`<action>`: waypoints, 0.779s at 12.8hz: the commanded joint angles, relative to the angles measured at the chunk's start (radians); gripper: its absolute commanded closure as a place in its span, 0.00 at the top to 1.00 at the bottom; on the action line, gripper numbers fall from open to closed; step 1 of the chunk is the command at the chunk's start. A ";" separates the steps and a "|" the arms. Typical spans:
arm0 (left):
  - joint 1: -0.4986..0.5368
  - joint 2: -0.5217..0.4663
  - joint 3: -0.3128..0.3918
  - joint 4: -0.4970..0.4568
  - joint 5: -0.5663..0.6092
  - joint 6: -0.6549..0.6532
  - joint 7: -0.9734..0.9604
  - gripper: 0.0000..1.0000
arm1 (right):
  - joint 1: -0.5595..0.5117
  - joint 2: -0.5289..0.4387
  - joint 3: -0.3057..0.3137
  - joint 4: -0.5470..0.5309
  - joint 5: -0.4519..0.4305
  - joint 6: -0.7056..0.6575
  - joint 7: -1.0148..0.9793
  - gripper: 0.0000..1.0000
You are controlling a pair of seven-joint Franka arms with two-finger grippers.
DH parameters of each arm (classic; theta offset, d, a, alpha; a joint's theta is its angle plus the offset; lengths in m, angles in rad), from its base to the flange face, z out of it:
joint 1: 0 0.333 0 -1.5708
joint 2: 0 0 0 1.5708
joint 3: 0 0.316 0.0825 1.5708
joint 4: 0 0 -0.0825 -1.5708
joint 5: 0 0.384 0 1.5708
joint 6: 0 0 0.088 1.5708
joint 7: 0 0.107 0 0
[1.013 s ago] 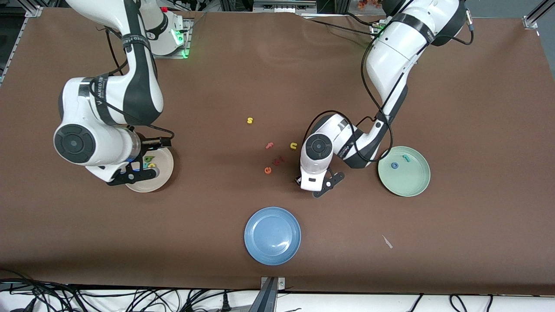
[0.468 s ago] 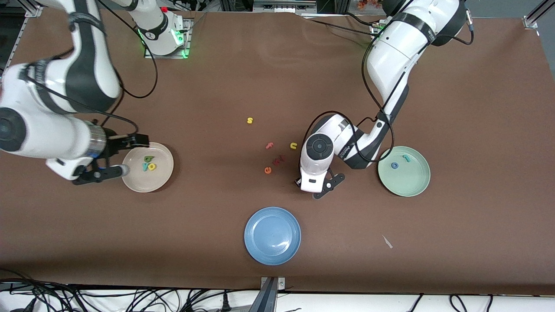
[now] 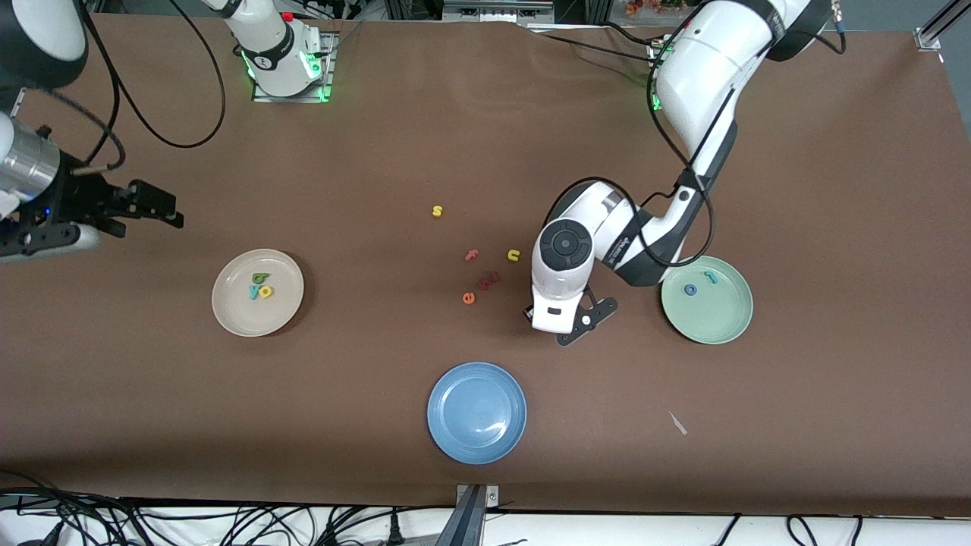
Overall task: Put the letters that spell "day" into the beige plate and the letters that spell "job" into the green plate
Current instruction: 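Carry the pink a to the green plate while the right gripper retracts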
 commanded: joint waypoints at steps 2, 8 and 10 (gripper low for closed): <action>0.057 -0.131 -0.001 -0.035 0.021 -0.169 0.238 0.00 | -0.008 -0.050 0.016 -0.058 -0.043 0.001 0.012 1.00; 0.239 -0.289 -0.003 -0.148 0.005 -0.239 0.688 0.00 | -0.030 -0.092 0.058 -0.012 -0.146 -0.143 0.010 1.00; 0.307 -0.309 -0.003 -0.174 0.007 -0.239 0.830 0.00 | -0.031 -0.112 0.056 -0.011 -0.103 -0.150 0.010 1.00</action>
